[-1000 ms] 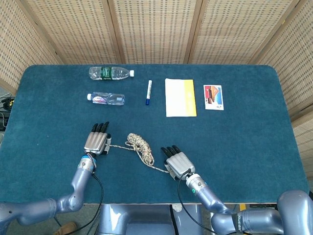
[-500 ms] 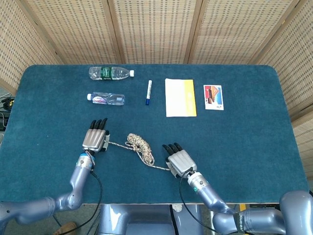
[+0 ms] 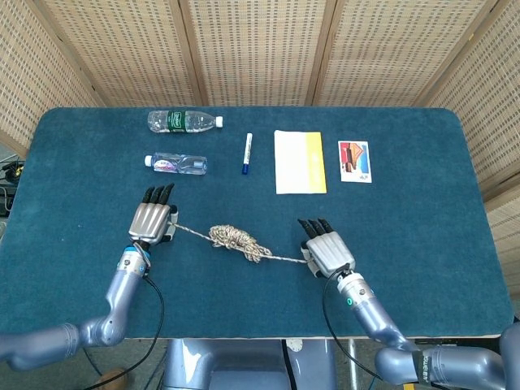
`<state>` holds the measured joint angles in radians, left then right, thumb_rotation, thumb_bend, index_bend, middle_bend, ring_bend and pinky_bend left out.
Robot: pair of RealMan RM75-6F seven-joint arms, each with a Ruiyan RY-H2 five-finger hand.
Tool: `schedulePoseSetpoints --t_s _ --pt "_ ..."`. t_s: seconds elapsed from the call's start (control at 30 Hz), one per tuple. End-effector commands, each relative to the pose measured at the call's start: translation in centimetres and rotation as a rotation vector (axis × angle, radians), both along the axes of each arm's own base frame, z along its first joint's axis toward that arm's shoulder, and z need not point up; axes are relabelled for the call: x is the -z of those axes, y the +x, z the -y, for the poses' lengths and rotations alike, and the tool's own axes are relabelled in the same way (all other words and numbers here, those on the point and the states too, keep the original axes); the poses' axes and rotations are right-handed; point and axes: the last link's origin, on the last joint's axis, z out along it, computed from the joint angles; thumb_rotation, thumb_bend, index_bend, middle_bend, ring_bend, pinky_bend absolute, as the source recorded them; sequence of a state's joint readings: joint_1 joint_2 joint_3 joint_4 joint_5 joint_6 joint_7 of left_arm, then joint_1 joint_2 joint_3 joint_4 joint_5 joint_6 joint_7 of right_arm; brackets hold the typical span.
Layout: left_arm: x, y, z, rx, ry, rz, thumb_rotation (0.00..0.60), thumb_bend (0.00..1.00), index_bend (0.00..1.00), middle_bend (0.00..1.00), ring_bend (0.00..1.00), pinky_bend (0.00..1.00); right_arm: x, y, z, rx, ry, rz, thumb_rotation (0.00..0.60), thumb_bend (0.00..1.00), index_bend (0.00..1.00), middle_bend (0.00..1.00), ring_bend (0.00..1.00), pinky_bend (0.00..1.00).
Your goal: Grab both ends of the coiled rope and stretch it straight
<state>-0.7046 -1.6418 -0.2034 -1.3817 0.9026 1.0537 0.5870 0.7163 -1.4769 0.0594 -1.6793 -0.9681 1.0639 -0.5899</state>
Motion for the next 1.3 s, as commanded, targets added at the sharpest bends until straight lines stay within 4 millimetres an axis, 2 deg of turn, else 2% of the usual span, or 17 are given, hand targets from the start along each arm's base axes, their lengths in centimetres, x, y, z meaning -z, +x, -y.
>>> schedulePoseSetpoints --t_s 0.03,0.27,0.63,1.13,1.3 --pt "-0.5 -0.1 0.2 0.010 0.005 -0.019 0.600 0.50 0.76 0.00 0.00 0.00 -1.7 -1.5 0.4 0.036 -0.037 0.003 0.600 0.46 0.63 0.00 0.00 0.00" --pt "-1.8 -1.0 0.0 -0.007 0.032 -0.047 0.600 0.50 0.77 0.00 0.00 0.00 -4.2 -4.0 1.1 0.078 -0.092 -0.010 0.600 0.46 0.63 0.00 0.00 0.00" --pt "-3.4 -2.7 -0.1 -0.034 0.058 -0.067 0.600 0.50 0.77 0.00 0.00 0.00 -6.8 -7.1 1.4 0.127 -0.136 -0.045 0.600 0.46 0.63 0.00 0.00 0.00" --pt "-6.0 -5.2 0.5 -0.076 0.093 -0.064 0.600 0.50 0.77 0.00 0.00 0.00 -8.1 -9.5 1.3 0.168 -0.167 -0.081 0.600 0.46 0.63 0.00 0.00 0.00" --pt "-6.1 -5.5 0.6 -0.081 0.087 -0.057 0.600 0.50 0.77 0.00 0.00 0.00 -8.2 -9.8 1.3 0.177 -0.166 -0.084 0.600 0.46 0.63 0.00 0.00 0.00"
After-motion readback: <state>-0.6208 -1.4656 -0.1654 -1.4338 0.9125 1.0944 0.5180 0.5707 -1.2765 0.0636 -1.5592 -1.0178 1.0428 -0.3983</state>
